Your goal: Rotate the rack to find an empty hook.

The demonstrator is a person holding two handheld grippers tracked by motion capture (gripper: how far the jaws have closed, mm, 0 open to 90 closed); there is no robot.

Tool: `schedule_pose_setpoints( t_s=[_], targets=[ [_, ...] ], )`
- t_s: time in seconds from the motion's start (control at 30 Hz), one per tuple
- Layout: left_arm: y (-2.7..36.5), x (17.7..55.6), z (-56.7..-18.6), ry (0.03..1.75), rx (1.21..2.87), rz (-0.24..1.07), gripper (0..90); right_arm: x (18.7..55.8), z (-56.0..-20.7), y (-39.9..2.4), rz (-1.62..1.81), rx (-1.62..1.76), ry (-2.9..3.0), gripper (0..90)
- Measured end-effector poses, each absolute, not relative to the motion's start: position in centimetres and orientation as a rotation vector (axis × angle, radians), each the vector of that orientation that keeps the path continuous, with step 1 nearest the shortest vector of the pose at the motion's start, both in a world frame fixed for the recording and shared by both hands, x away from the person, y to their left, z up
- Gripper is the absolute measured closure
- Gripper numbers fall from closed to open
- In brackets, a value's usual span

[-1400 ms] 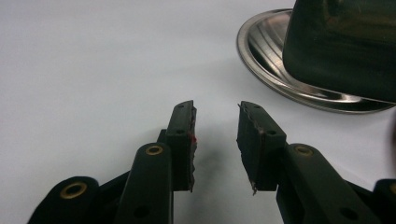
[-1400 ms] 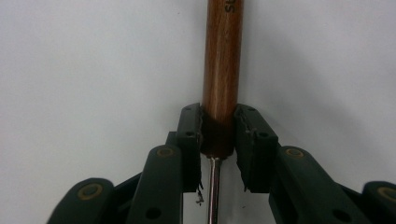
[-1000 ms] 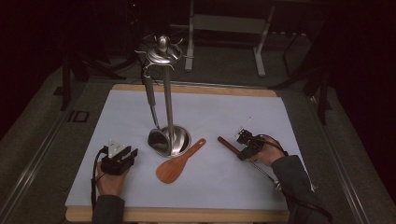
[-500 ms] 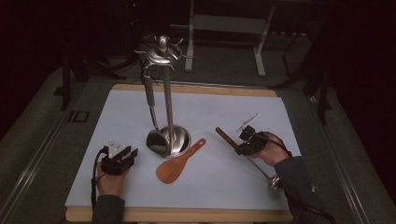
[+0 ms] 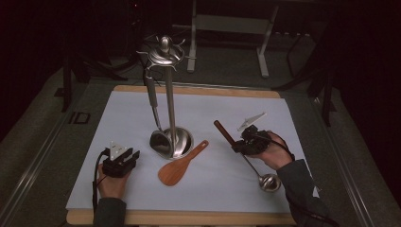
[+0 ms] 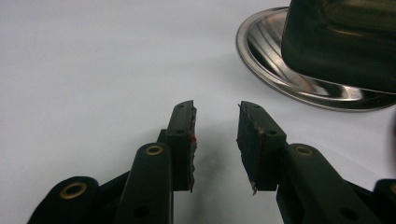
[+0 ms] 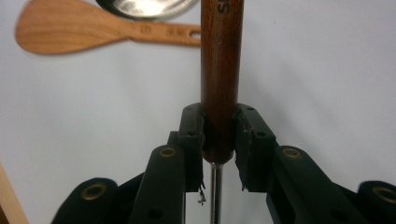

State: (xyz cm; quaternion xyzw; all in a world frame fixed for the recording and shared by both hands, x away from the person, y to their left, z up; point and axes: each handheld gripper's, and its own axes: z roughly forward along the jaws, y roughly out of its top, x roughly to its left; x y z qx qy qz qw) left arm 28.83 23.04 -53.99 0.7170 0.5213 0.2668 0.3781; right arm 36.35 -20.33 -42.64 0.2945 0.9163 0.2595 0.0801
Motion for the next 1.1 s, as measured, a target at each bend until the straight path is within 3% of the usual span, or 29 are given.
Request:
schedule_pose_setpoints(
  t_s=[1.1],
  targets=[
    [23.0,28.8,-54.0,1.331,1.832,0.681,66.9,34.2,-39.3,-17.0,1.21,0.739,2.551,74.1]
  ],
)
